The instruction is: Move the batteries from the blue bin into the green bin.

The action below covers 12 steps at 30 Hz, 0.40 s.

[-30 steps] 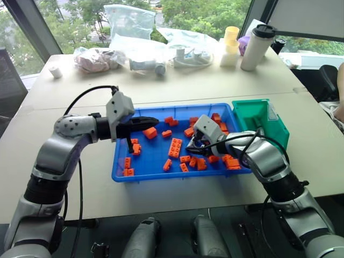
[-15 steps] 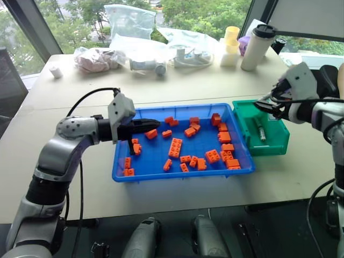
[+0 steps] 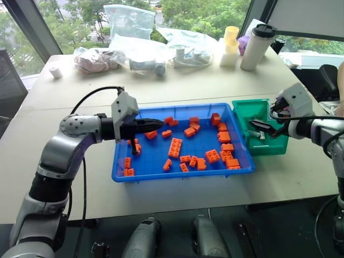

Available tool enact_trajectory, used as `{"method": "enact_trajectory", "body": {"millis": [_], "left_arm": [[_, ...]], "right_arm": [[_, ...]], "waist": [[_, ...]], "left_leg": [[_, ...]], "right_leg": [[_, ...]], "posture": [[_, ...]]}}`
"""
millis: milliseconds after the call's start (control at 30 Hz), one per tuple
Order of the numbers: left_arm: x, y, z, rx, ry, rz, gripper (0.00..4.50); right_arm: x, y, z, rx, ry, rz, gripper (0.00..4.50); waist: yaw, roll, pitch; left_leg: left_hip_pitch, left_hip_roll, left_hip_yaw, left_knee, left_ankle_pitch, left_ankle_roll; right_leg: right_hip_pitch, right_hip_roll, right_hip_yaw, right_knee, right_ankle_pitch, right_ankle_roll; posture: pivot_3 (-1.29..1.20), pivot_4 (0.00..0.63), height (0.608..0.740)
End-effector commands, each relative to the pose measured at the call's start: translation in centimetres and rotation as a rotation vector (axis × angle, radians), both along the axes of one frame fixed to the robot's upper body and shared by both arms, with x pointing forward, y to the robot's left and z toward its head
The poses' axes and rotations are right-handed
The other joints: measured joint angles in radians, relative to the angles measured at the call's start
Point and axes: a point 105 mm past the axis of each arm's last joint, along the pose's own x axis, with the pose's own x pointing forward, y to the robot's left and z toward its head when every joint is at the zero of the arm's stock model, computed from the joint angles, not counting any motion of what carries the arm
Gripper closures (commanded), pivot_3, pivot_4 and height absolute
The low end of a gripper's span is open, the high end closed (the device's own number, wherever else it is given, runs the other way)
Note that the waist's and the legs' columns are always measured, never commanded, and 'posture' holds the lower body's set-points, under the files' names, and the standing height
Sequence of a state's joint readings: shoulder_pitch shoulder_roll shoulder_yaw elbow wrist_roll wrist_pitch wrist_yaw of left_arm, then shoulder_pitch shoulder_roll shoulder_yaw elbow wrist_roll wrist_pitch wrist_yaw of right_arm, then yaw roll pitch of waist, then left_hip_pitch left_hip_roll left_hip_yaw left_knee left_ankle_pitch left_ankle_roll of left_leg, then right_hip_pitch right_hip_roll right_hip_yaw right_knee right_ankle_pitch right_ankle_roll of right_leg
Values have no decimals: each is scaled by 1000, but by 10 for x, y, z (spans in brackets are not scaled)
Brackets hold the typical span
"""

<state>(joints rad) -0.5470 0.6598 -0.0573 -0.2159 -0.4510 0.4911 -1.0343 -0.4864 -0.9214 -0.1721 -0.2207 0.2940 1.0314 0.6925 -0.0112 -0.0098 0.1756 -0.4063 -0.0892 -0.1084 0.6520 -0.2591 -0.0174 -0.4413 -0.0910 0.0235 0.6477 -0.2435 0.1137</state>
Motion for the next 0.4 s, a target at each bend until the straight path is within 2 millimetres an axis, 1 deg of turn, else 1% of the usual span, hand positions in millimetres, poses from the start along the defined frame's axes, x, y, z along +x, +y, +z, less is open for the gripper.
{"method": "enact_trajectory", "body": {"millis": [33,133,200,267,400], "left_arm": [[-5,4,15,-10,-40,-11,4500],[-8,6,16,-4,-33,-24,4500],[-9,7,17,-1,-31,-28,4500],[-10,8,17,1,-29,-28,4500],[-12,10,18,8,-25,-25,4500]], "right_arm": [[-15,24,36,-19,-106,180,23],[-34,49,38,-34,-83,359,23],[-46,62,37,-40,-62,456,23],[-53,69,36,-45,-47,508,23],[-59,76,36,-51,-41,554,23]], "waist": [[0,0,0],[0,0,0],[0,0,0],[0,0,0],[2,0,0]], "left_leg": [[0,0,0,0,0,0],[0,0,-1,0,0,0],[0,0,-1,0,0,0],[0,0,-1,0,0,1],[0,0,-1,1,0,1]], "right_leg": [[0,0,0,0,0,0],[1,0,-1,-1,0,0],[1,0,-1,-1,0,0],[1,0,-1,-1,0,0],[1,0,-1,-1,0,0]], "posture": [[0,150,740],[0,150,740],[0,150,740],[0,150,740],[0,150,740]]}}
